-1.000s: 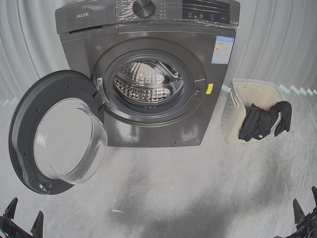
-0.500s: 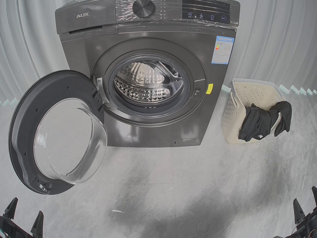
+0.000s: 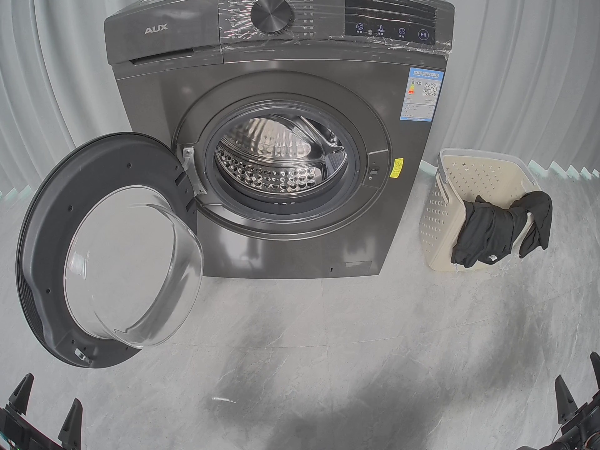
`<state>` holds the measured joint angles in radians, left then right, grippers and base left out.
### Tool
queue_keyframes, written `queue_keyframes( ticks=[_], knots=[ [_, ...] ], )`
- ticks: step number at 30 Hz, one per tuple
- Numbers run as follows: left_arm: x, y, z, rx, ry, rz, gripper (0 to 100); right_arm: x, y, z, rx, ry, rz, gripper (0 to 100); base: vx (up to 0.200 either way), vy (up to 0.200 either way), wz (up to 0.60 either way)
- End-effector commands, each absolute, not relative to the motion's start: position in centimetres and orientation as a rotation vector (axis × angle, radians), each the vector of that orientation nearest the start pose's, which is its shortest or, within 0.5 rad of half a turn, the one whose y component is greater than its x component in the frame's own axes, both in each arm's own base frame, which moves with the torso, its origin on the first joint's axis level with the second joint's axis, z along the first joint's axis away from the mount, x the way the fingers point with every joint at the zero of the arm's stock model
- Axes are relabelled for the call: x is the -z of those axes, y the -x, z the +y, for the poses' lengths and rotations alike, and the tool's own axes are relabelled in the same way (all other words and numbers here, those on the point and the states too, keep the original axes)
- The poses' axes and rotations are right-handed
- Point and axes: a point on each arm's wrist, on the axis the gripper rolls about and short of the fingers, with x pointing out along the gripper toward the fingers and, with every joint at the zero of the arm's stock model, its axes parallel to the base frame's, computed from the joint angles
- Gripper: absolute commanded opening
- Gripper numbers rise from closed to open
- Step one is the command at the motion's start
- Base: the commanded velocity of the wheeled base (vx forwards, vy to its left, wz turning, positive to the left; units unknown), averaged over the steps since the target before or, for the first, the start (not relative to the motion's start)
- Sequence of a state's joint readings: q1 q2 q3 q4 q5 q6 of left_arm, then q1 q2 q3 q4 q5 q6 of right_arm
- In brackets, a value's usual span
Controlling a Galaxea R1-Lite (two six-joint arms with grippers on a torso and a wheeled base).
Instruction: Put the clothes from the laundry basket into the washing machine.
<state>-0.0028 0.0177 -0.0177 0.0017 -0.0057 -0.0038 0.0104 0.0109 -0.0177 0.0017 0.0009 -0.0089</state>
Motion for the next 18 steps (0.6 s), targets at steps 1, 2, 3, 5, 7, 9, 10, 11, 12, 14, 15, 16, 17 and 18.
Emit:
queue_keyframes(
  ticks=[1,2,3,5,7,9,10,11,12,14,15,16,17,18],
  knots=[
    [-7.57,2.29,-0.01,0.009,0.005,0.0,100,-7.53,2.28,-0.02,-0.012,0.009,0.001,100,0.0,0.0,0.0],
    [-7.57,2.29,-0.01,0.009,0.005,0.0,100,-7.53,2.28,-0.02,-0.011,0.009,0.001,100,0.0,0.0,0.0],
    [-7.57,2.29,-0.01,0.009,0.005,0.0,100,-7.53,2.28,-0.02,-0.012,0.009,0.001,100,0.0,0.0,0.0],
    [-7.62,2.3,-0.01,0.009,0.006,-0.002,100,-7.53,2.28,-0.02,-0.012,0.009,0.001,100,0.0,0.0,0.0],
    [-7.57,2.29,-0.01,0.009,0.008,0.0,100,-7.53,2.28,-0.02,-0.012,0.009,0.001,100,0.0,0.0,0.0],
    [-7.57,2.29,-0.01,0.009,0.006,0.0,100,-7.53,2.28,-0.02,-0.012,0.009,0.001,100,0.0,0.0,0.0],
    [-7.62,2.3,-0.01,0.009,0.005,-0.002,100,-7.53,2.28,-0.02,-0.011,0.009,0.001,100,0.0,0.0,0.0],
    [-7.57,2.29,-0.01,0.009,0.005,0.0,100,-7.53,2.28,-0.02,-0.011,0.009,0.001,100,0.0,0.0,0.0],
    [-7.57,2.29,-0.01,0.009,0.005,0.0,100,-7.53,2.28,-0.02,-0.012,0.009,0.001,100,0.0,0.0,0.0],
    [-7.57,2.29,-0.01,0.009,0.005,0.0,100,-7.53,2.28,-0.02,-0.012,0.009,0.001,100,0.0,0.0,0.0],
    [-7.57,2.29,-0.01,0.009,0.005,0.0,100,-7.53,2.28,-0.02,-0.012,0.009,0.001,100,0.0,0.0,0.0],
    [-7.57,2.29,-0.01,0.009,0.005,0.0,100,-7.53,2.28,-0.02,-0.012,0.009,0.001,100,0.0,0.0,0.0],
    [-7.57,2.29,-0.01,0.009,0.005,0.0,100,-7.53,2.28,-0.02,-0.011,0.009,0.001,100,0.0,-0.2,0.0],
    [-7.57,2.29,-0.01,0.009,0.005,0.0,100,-7.53,2.28,-0.02,-0.011,0.009,0.001,100,0.0,-0.2,0.0]
  ],
)
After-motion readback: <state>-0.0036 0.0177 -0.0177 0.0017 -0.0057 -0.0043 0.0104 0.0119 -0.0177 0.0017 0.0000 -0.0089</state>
